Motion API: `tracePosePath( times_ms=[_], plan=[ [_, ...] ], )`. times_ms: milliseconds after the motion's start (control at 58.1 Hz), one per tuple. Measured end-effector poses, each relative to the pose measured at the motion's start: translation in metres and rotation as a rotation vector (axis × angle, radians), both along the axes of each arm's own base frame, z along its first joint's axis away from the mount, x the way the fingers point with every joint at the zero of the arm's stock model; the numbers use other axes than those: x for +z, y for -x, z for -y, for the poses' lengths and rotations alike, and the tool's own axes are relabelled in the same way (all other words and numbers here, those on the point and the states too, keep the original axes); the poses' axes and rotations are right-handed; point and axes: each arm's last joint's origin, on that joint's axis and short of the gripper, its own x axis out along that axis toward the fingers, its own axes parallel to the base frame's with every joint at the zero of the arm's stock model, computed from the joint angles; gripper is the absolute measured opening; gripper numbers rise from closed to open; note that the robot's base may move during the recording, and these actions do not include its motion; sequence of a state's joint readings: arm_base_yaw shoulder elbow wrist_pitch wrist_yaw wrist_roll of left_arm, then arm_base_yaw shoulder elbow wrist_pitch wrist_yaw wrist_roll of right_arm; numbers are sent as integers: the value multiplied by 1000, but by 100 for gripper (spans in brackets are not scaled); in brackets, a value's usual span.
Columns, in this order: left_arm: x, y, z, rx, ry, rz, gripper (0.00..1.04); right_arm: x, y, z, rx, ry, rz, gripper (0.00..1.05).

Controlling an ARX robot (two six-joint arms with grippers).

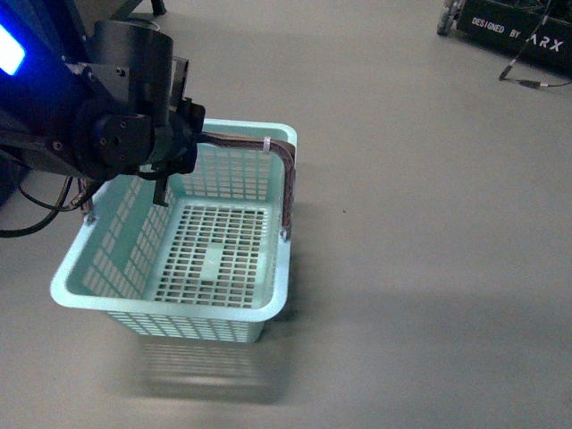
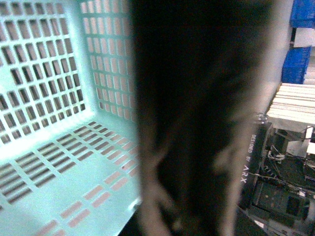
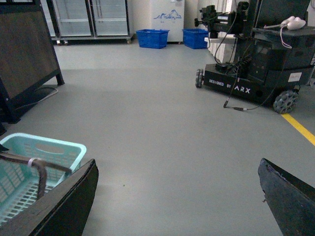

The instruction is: Pick mango and avocado into basket

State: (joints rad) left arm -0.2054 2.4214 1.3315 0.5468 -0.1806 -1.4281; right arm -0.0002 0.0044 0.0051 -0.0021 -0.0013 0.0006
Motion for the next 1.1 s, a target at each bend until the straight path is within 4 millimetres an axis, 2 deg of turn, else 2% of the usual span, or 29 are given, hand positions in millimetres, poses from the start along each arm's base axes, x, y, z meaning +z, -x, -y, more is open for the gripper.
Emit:
tracePosePath(
  times_ms=[52,172,310,499,688,723,809,912,1101],
  plan=[
    [17,9,-5,7,-62,-9,7,0,0,0,0,0,0,97],
    [74,30,-19,65,-73,2,7,0,0,0,0,0,0,97],
    [128,61,-28,130,-86,34,7,0,0,0,0,0,0,97],
    [180,100,-33,180,-33,64,7,0,0,0,0,0,0,97],
    [235,148,-20,170,18,118,7,0,0,0,0,0,0,97],
    [240,153,-19,168,22,127,7,0,0,0,0,0,0,97],
    [263,179,-15,158,51,159,7,0,0,0,0,0,0,97],
    [279,202,-14,160,65,173,7,0,0,0,0,0,0,97],
    [290,238,-16,183,67,192,7,0,0,0,0,0,0,97]
  ],
)
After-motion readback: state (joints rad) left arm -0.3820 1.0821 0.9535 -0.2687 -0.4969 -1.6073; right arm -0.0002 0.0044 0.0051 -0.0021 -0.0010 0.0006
